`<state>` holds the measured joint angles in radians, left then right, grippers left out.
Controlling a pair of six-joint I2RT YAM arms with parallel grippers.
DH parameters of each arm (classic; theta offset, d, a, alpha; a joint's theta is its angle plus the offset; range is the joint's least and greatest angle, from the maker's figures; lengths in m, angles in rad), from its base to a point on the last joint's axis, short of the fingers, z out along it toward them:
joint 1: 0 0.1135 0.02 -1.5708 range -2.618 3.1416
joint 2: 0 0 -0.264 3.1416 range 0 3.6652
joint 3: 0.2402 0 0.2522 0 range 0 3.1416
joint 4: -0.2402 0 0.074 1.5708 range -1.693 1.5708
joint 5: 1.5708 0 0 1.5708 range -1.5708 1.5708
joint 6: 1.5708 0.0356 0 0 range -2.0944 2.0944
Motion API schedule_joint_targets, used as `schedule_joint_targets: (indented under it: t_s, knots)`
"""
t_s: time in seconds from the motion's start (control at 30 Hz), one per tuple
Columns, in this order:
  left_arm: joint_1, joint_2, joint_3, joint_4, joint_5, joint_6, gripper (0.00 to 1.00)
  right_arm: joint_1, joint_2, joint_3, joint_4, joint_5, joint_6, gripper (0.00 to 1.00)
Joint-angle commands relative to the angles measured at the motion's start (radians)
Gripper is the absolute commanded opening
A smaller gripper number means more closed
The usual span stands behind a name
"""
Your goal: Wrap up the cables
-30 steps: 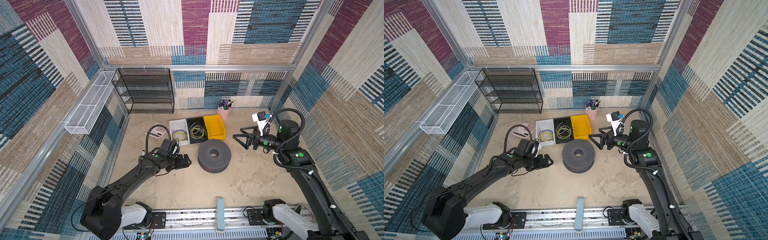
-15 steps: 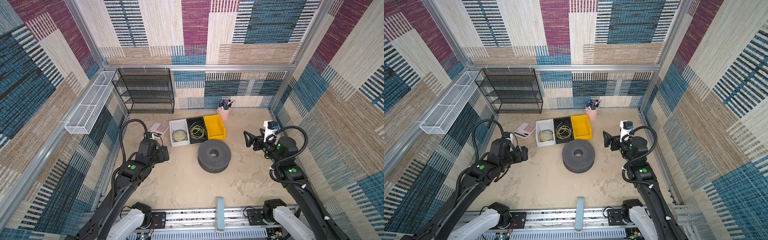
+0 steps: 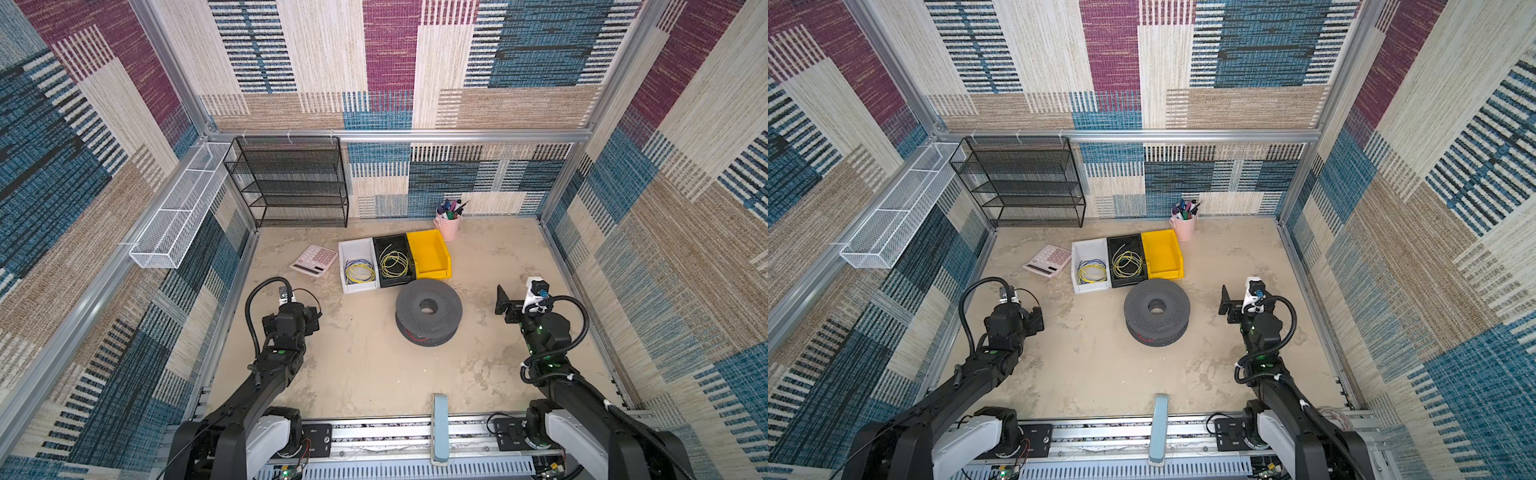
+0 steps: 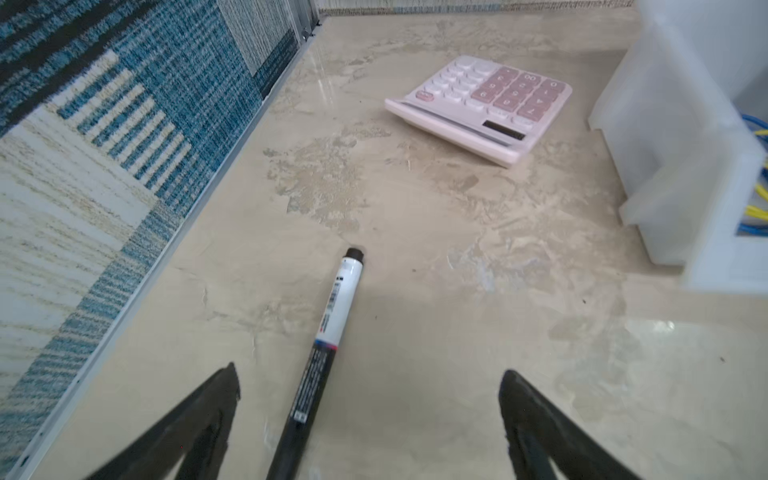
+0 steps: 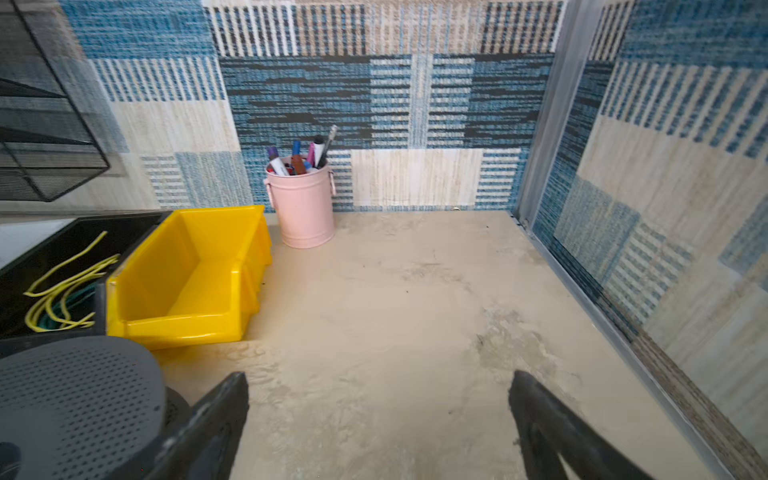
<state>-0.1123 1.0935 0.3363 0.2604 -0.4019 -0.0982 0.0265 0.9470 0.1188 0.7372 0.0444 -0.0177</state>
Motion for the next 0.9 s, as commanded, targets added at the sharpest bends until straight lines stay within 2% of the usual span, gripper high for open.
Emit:
schedule_joint_targets:
  t_s: [0.0, 0.03, 0.27, 0.33, 0.43, 0.53, 0.57, 0.6, 0.63, 0.87]
  knots:
    - [0.012, 0.119, -0.001, 0.322, 0.052, 0.073, 0.99, -0.021, 0.082, -0.034, 0.257, 0.003, 0.017, 0.99]
    - [0.014, 0.161, -0.004, 0.4, 0.062, 0.077, 0.99, -0.024, 0.109, -0.036, 0.283, -0.003, 0.006, 0.99]
    - [0.045, 0.33, 0.027, 0.576, 0.103, 0.104, 0.99, -0.062, 0.288, -0.059, 0.523, -0.007, -0.004, 0.99]
    - [0.05, 0.376, 0.014, 0.642, 0.125, 0.106, 0.99, -0.08, 0.331, -0.019, 0.496, -0.06, 0.017, 0.99]
    - [0.059, 0.447, 0.009, 0.717, 0.138, 0.106, 0.99, -0.099, 0.44, -0.009, 0.605, -0.109, 0.059, 0.99]
    - [0.06, 0.441, 0.063, 0.599, 0.131, 0.097, 0.99, -0.1, 0.587, 0.018, 0.682, -0.145, 0.05, 0.99]
    - [0.068, 0.45, 0.068, 0.607, 0.136, 0.096, 0.99, -0.1, 0.598, 0.051, 0.653, -0.182, 0.037, 0.99]
    - [0.074, 0.446, 0.071, 0.594, 0.144, 0.085, 0.99, -0.099, 0.575, 0.082, 0.541, -0.197, 0.024, 0.99]
    - [0.079, 0.446, 0.076, 0.579, 0.147, 0.08, 0.99, -0.099, 0.591, 0.075, 0.586, -0.204, 0.023, 0.99]
    - [0.099, 0.444, 0.078, 0.573, 0.175, 0.065, 0.99, -0.099, 0.583, 0.079, 0.562, -0.201, 0.02, 0.99]
